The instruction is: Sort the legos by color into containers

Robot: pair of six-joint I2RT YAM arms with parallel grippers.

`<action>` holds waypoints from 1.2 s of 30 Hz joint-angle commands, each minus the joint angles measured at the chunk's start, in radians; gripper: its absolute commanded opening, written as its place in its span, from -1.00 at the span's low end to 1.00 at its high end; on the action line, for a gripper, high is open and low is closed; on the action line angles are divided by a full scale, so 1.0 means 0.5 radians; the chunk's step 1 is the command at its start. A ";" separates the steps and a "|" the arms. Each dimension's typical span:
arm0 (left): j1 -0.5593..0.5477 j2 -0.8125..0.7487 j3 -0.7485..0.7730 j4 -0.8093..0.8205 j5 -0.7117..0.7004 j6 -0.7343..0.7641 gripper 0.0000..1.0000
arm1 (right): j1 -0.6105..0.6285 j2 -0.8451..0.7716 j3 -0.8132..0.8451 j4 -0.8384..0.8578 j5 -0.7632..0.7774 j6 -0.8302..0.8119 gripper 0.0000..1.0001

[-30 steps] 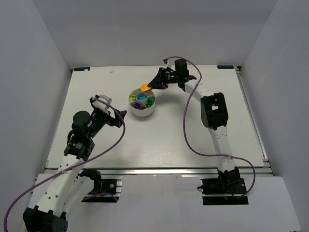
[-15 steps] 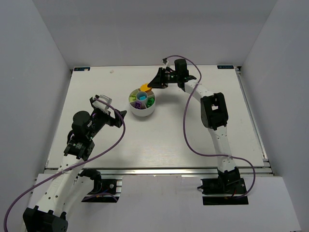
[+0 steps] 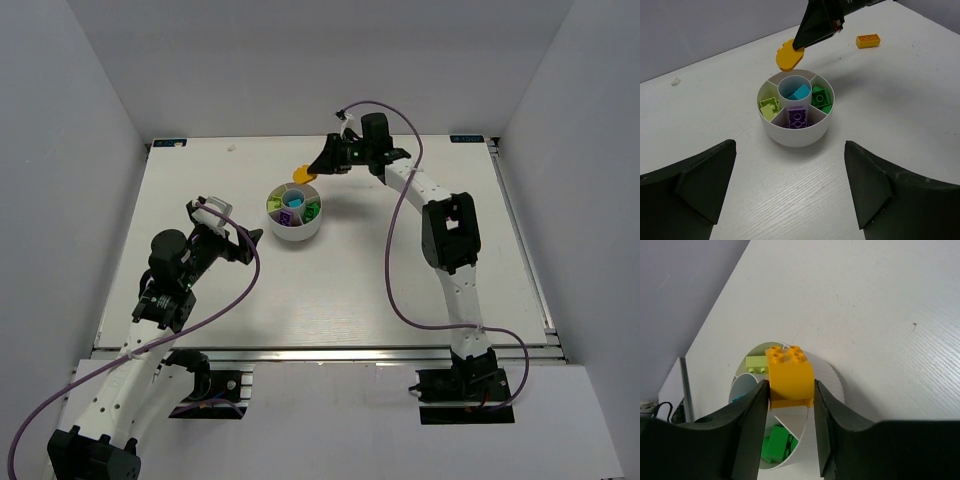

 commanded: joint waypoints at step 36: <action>-0.004 -0.065 -0.022 0.024 0.078 0.006 0.96 | 0.153 -0.665 -0.422 -0.130 0.916 -0.605 0.02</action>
